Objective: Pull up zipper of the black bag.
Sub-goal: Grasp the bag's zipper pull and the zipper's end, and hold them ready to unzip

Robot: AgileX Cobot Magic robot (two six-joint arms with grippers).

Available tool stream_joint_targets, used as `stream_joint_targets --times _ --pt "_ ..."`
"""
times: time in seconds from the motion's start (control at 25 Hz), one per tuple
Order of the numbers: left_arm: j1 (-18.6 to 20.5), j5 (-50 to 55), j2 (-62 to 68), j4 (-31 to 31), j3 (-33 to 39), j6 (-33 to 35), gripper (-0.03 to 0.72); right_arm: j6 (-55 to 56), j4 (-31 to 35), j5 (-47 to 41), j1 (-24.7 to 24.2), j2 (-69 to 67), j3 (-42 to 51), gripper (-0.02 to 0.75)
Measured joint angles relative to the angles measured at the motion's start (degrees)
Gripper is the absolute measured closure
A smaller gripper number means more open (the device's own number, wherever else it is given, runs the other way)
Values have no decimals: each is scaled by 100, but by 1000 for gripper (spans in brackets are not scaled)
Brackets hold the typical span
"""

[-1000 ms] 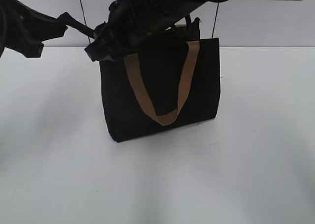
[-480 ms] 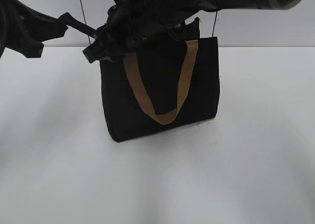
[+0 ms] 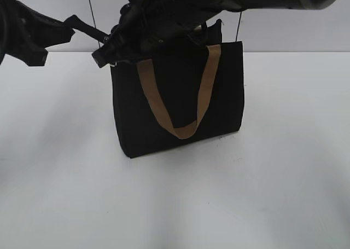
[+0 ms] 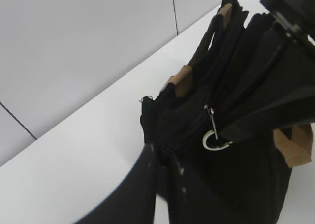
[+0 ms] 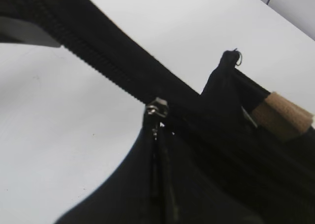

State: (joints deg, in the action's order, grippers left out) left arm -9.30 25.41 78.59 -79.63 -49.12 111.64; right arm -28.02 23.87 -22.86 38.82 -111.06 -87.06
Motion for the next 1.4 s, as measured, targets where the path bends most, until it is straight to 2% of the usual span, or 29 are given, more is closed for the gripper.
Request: stream_joint_targets --times 0.32,0.6,0.92,1.12,1.4 --pt "0 47 0 324 38 -4 663 165 0 -117 -71 321 0 738" --pt "0 -275 0 569 463 -17 663 477 11 -480 -478 406 0 738" --pt "0 -452 0 598 476 -51 663 485 24 -666 -809 406 0 738" --pt "0 -452 0 740 476 -214 664 491 71 -798 -1070 406 0 738" --pt "-11 -429 0 1568 476 -987 664 493 103 -865 -1637 406 0 738"
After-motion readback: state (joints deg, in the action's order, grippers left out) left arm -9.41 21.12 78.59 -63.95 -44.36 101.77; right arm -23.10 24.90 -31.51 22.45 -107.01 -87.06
